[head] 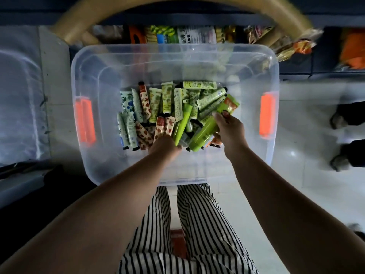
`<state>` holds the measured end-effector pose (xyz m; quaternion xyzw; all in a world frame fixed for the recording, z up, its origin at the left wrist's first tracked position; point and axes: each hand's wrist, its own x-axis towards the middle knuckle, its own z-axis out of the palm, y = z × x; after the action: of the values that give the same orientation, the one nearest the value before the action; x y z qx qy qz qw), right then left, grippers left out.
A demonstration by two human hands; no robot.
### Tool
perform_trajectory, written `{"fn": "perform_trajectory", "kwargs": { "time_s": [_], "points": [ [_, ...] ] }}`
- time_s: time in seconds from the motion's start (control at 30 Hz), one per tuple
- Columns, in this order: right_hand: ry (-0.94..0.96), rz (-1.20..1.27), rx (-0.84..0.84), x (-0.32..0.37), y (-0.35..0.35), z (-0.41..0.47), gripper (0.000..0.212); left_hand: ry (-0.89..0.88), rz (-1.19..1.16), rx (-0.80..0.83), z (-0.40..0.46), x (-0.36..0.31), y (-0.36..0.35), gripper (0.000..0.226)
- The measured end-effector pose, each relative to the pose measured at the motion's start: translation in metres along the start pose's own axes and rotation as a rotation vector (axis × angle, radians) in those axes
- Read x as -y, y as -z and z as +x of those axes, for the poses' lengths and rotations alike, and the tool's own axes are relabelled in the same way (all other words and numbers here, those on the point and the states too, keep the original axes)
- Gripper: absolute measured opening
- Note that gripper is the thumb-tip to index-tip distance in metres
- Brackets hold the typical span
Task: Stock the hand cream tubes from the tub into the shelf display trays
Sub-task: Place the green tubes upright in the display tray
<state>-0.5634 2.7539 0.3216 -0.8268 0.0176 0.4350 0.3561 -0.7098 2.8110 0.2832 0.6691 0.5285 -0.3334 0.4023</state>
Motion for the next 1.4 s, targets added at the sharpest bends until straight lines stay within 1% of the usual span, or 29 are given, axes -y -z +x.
{"fn": "perform_trajectory", "kwargs": {
  "time_s": [0.07,0.17,0.27,0.33,0.43,0.5,0.57,0.63,0.77,0.83,0.9,0.93,1.0,1.07,1.1,1.17,1.2,1.27,1.33,1.4],
  "points": [
    [-0.03,0.097,0.051,0.0,0.005,-0.002,0.015,-0.004,0.12,-0.01,0.006,-0.006,-0.008,0.047],
    [-0.045,0.139,0.095,-0.004,0.009,-0.004,0.019,-0.002,0.348,-0.094,0.016,-0.011,-0.013,0.038],
    [-0.042,0.165,0.123,-0.004,0.011,-0.008,0.014,-0.043,0.426,-0.129,0.023,-0.011,-0.012,0.029],
    [-0.036,0.183,0.131,-0.003,0.012,-0.013,0.014,-0.057,0.359,-0.143,0.018,-0.01,-0.005,0.029],
    [0.001,0.22,0.164,0.003,0.016,-0.021,0.019,-0.078,0.196,-0.227,0.0,-0.004,0.013,0.028],
    [0.015,0.229,0.205,0.011,0.021,-0.029,0.014,-0.092,0.052,-0.269,-0.014,0.002,0.029,0.024],
    [0.031,0.221,0.247,0.019,0.028,-0.035,0.011,-0.156,-0.069,-0.281,-0.026,0.009,0.05,0.027],
    [0.027,0.244,0.273,0.031,0.034,-0.042,0.01,-0.223,-0.089,-0.318,-0.038,0.013,0.072,0.03],
    [0.016,0.333,0.341,0.055,0.044,-0.056,0.009,-0.338,-0.117,-0.47,-0.062,0.007,0.109,0.03],
    [0.028,0.359,0.369,0.067,0.049,-0.068,0.008,-0.395,-0.24,-0.486,-0.083,0.001,0.125,0.026],
    [0.049,0.369,0.373,0.08,0.053,-0.081,0.011,-0.459,-0.475,-0.398,-0.102,-0.002,0.141,0.022],
    [0.066,0.385,0.369,0.087,0.054,-0.088,0.013,-0.498,-0.578,-0.357,-0.113,-0.004,0.151,0.027],
    [0.102,0.448,0.349,0.101,0.058,-0.106,0.017,-0.565,-0.738,-0.314,-0.136,-0.01,0.171,0.045],
    [0.143,0.489,0.339,0.118,0.063,-0.124,0.023,-0.648,-1.017,-0.249,-0.155,-0.02,0.187,0.062],
    [0.167,0.516,0.346,0.127,0.066,-0.135,0.023,-0.679,-1.167,-0.227,-0.162,-0.024,0.196,0.067],
    [0.227,0.588,0.372,0.144,0.071,-0.159,0.023,-0.703,-1.43,-0.179,-0.181,-0.034,0.211,0.065],
    [0.262,0.617,0.382,0.152,0.074,-0.169,0.023,-0.695,-1.536,-0.149,-0.192,-0.039,0.219,0.056],
    [0.305,0.65,0.393,0.163,0.079,-0.188,0.024,-0.63,-1.725,-0.119,-0.214,-0.049,0.232,0.031],
    [0.308,0.674,0.393,0.172,0.083,-0.206,0.024,-0.535,-1.773,-0.119,-0.233,-0.056,0.242,0.031],
    [0.321,0.689,0.389,0.178,0.086,-0.22,0.018,-0.426,-1.702,-0.12,-0.243,-0.058,0.249,0.037]
  ]
}}
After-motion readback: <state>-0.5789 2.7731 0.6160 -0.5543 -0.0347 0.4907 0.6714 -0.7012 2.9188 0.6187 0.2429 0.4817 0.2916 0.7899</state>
